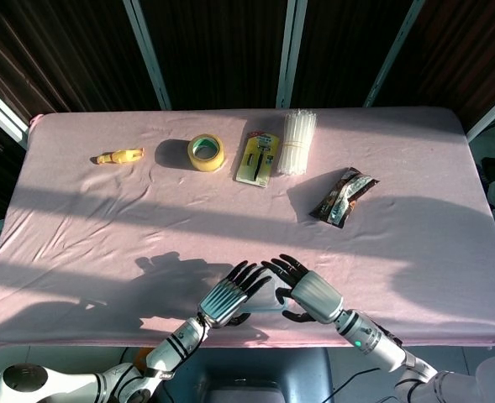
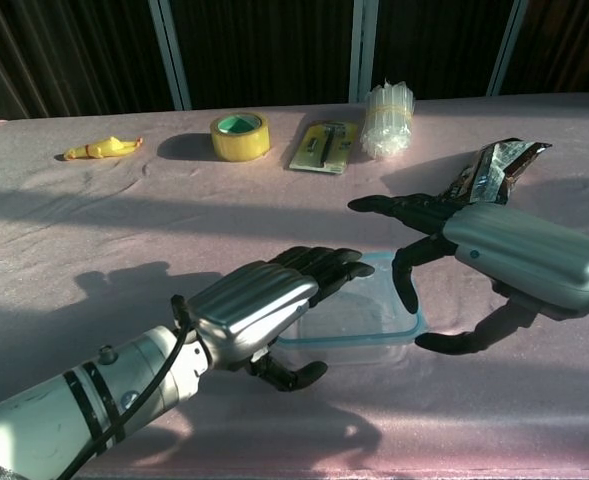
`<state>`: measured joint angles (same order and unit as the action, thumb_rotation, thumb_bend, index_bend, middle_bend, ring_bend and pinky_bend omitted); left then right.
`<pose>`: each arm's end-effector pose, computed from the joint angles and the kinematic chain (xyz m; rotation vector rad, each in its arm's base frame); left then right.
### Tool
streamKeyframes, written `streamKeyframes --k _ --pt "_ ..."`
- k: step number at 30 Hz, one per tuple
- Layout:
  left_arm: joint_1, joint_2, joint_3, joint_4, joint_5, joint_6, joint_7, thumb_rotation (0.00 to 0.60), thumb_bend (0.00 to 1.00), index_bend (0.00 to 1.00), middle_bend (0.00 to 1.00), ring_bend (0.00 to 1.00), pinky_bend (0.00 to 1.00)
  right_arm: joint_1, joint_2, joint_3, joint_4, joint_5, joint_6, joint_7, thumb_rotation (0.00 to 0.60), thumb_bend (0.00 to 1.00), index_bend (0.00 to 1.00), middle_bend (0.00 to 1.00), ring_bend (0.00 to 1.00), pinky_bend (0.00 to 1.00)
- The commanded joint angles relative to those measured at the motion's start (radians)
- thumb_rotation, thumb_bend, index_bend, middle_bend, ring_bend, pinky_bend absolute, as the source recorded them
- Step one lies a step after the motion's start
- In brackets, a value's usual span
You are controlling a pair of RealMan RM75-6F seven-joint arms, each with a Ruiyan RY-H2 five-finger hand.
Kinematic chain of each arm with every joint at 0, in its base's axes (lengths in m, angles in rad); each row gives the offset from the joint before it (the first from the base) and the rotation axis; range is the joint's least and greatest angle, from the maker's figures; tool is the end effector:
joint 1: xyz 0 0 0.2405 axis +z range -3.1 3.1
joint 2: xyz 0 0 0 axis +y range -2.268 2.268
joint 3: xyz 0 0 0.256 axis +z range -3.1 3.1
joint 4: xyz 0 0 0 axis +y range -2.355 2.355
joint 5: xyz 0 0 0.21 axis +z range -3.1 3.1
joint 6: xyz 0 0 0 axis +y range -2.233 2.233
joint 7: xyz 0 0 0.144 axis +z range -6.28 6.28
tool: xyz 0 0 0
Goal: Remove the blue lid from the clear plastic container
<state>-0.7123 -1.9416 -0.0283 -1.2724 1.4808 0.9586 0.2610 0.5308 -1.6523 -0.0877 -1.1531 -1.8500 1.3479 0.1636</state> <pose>-0.0917 0.2445 -0.1418 -2.2511 -0.8677 -1.1047 -0.1990 -0.2487 -0.0323 2.1138 -0.7470 1.3244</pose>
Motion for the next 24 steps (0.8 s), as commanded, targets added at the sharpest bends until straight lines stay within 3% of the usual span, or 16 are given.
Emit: streamKeyframes --k 1,13,24 --pt "0.0 -0.001 0.003 0.001 0.003 0.001 0.002 0.6 0.32 0.0 0.0 0.0 0.0 0.001 0.005 0.002 -0.006 0.003 0.003 -0.002 0.6 0.4 0.7 0.08 0.0 0.0" --pt "0.003 -0.004 0.009 0.002 0.014 0.01 0.005 0.6 0.32 0.0 0.0 0.0 0.0 0.008 0.013 0.014 -0.024 0.015 0.011 -0.013 0.6 0.4 0.67 0.08 0.0 0.0" --pt "0.012 0.01 0.019 -0.007 0.02 0.016 -0.007 0.6 0.32 0.0 0.0 0.0 0.0 0.014 -0.074 0.044 0.124 0.017 0.079 0.06 0.6 0.42 0.64 0.1 0.0 0.02"
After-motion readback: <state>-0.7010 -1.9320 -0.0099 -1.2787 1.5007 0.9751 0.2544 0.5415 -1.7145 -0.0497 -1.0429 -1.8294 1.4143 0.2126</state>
